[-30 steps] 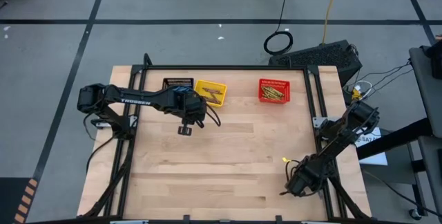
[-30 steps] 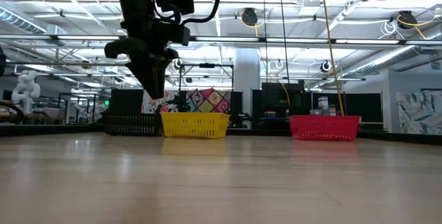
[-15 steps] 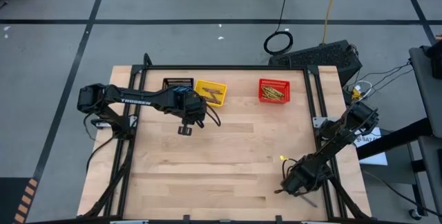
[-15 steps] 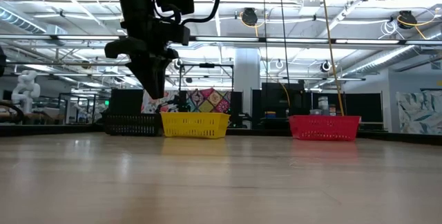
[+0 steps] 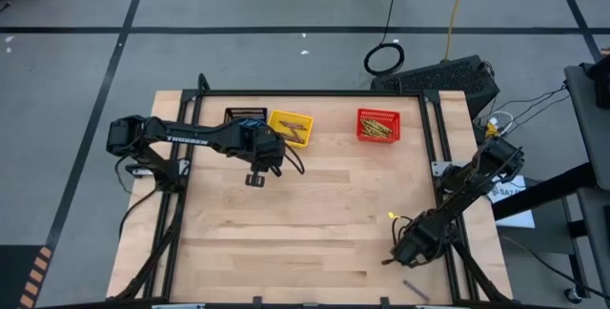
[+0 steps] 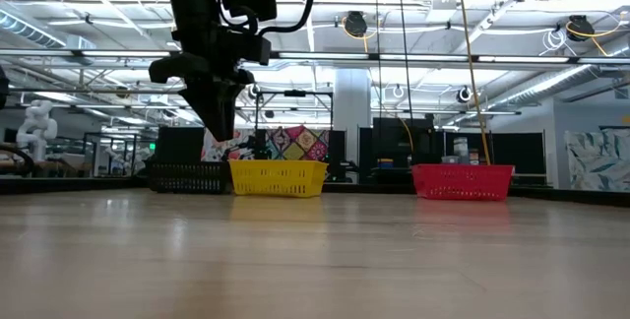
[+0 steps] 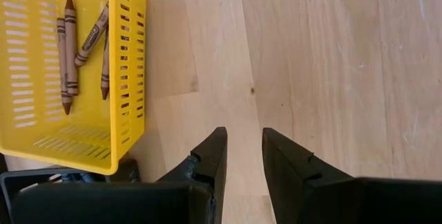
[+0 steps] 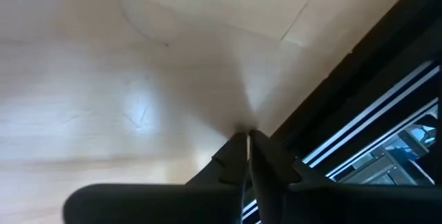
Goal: Sort crayons
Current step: Put the blue crayon into the black bin
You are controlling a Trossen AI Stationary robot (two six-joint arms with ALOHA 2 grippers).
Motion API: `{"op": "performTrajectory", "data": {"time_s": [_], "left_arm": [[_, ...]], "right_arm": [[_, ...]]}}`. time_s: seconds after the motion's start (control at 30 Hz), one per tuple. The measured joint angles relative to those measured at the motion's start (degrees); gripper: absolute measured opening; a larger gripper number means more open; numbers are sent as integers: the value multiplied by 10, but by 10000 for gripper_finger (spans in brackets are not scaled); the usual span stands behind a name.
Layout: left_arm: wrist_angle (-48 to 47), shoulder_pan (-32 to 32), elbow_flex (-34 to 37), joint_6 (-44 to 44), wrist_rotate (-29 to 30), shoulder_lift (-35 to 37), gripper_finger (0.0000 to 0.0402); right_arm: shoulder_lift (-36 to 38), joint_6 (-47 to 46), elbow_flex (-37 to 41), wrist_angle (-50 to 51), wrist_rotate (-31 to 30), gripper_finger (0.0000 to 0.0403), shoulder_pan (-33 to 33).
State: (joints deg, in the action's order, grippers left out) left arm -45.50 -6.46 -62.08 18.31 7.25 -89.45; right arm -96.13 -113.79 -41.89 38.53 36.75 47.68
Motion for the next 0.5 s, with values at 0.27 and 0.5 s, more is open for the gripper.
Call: {"op": "performTrajectory", "data": {"time_s": [0.27,0.5], "left_arm": [[0,0,0,0,-1,0,85],[0,0,0,0,-2,0,85]], "right_arm": [[-1,21,0,9,5,58,0],[-2,42,0,17,7,96,0]]}}
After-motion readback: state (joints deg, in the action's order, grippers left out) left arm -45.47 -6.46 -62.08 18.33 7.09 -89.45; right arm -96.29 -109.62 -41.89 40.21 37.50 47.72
